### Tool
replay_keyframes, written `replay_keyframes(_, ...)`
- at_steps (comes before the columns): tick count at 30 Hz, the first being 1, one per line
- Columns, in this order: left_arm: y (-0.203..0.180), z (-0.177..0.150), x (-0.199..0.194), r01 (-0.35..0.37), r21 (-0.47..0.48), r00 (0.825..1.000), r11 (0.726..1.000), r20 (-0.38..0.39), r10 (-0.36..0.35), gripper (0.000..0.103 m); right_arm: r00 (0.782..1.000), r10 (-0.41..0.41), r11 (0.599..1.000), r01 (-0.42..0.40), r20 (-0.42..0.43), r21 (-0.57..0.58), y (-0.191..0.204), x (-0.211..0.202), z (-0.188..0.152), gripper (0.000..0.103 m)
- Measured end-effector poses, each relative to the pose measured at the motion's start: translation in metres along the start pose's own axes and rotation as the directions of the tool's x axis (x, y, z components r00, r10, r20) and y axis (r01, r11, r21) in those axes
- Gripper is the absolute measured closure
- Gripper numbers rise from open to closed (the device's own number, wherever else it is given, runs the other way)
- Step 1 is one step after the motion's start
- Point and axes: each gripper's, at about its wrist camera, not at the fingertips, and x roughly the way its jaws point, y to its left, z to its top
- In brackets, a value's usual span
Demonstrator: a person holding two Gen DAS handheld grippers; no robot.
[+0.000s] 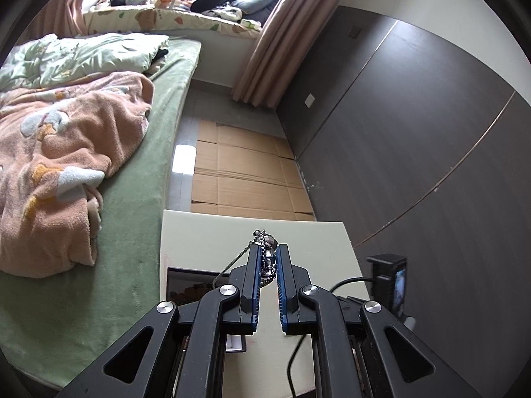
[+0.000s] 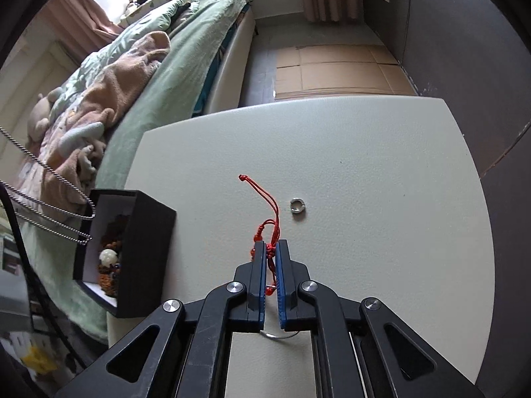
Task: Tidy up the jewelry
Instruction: 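Carry the chains and red string bracelet into the box and open both grippers, then move the left gripper back to the silver hoop earring on the table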
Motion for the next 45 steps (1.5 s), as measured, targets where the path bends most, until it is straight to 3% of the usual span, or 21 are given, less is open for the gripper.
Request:
replay_keyframes(9, 0.027, -0.013, 0.021, -0.012, -0.076, 0.998, 0.997, -0.060, 0.008, 0.092, 0.991, 0.076, 0.997, -0.075, 0.106, -0.020, 0.026, -0.044, 0.012, 0.096)
replay_keyframes(14, 0.049, -0.026, 0.040, -0.054, -0.135, 0.990, 0.989, -0.135, 0.036, 0.091, 0.982, 0.126, 0.992, -0.122, 0.139, -0.037, 0.047, -0.058, 0.016, 0.096)
replay_keyframes(16, 0.057, -0.031, 0.042, -0.063, -0.156, 0.987, 0.986, -0.155, 0.039, 0.082, 0.978, 0.149, 0.988, -0.144, 0.147, -0.049, 0.055, -0.064, 0.016, 0.096)
replay_keyframes(18, 0.065, -0.036, 0.040, -0.069, -0.177, 0.987, 0.982, -0.154, 0.041, 0.050, 0.973, 0.172, 0.984, -0.165, 0.151, -0.062, 0.064, -0.068, 0.015, 0.096)
replay_keyframes(20, 0.070, -0.039, 0.034, -0.072, -0.191, 0.991, 0.979, -0.127, 0.048, 0.039, 0.969, 0.199, 0.979, -0.188, 0.149, -0.082, 0.075, -0.070, 0.014, 0.096)
replay_keyframes(26, 0.089, -0.047, 0.022, -0.097, -0.232, 0.991, 0.968, -0.110, 0.073, 0.038, 0.962, 0.243, 0.966, -0.227, 0.129, -0.124, 0.103, -0.067, 0.014, 0.096)
replay_keyframes(35, 0.108, -0.059, 0.015, -0.107, -0.285, 0.990, 0.953, -0.115, 0.077, 0.038, 0.967, 0.240, 0.967, -0.231, 0.080, -0.112, 0.123, -0.039, 0.020, 0.096)
replay_keyframes(37, 0.106, -0.059, 0.013, -0.107, -0.276, 0.991, 0.955, -0.112, 0.079, 0.038, 0.968, 0.246, 0.966, -0.241, 0.047, -0.095, 0.123, -0.031, 0.021, 0.091)
replay_keyframes(38, 0.105, -0.059, 0.013, -0.106, -0.273, 0.991, 0.956, -0.110, 0.078, 0.038, 0.964, 0.262, 0.962, -0.259, 0.034, -0.084, 0.122, -0.028, 0.020, 0.078)
replay_keyframes(39, 0.104, -0.059, 0.013, -0.105, -0.270, 0.991, 0.957, -0.110, 0.077, 0.038, 0.961, 0.273, 0.960, -0.270, 0.037, -0.075, 0.121, -0.028, 0.018, 0.055)
replay_keyframes(41, 0.101, -0.059, 0.014, -0.099, -0.260, 0.991, 0.961, -0.109, 0.073, 0.038, 0.962, 0.265, 0.963, -0.261, 0.071, -0.064, 0.115, -0.033, 0.013, 0.032)
replay_keyframes(45, 0.089, -0.060, 0.025, -0.083, -0.234, 0.991, 0.969, -0.126, 0.055, 0.038, 0.958, 0.270, 0.963, -0.269, 0.101, -0.022, 0.093, -0.044, 0.004, 0.032)
